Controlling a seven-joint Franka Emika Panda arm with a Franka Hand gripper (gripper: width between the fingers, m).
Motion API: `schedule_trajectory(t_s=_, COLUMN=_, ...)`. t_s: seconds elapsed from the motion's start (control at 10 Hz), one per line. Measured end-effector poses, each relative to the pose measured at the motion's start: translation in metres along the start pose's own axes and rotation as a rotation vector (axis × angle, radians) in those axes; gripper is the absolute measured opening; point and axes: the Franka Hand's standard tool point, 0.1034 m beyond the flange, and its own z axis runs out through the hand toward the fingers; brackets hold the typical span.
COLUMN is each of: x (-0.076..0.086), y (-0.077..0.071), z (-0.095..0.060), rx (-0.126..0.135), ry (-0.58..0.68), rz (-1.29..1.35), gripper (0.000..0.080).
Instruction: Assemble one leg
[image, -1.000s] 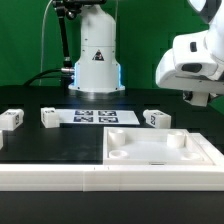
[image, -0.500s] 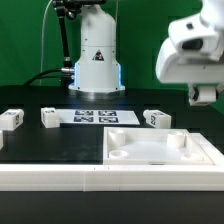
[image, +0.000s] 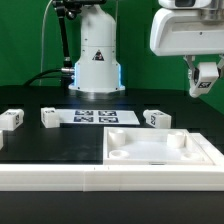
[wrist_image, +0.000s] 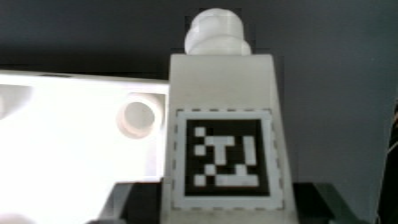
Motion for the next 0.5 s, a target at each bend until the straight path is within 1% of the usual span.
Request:
schedule_trajectory(t_s=0.1, x=0.006, y=-0.002, z=0.001, rx=0.013, ry=0.088, rz=-0.004, gripper=0.0292)
schedule_trajectory(t_s=0.2, x=0.007, y=-0.001, z=0.014, rx=0.007, ry=0.175, rz=-0.035, gripper=0.0292)
schedule_trajectory(t_s=0.3, x=0.014, y=0.004, z=0.017, rx=0.003, ry=0.244, rz=-0.066, gripper=0.0292)
schedule_trajectory(t_s=0.4, x=0.025, y=0.007, z=0.008, rx=0.014, ry=0.326, rz=-0.072, gripper=0.0292)
schedule_trajectory(t_s=0.5, x=0.03, y=0.009, z=0.005, rx=0.02, ry=0.376, rz=-0.085, gripper=0.0292)
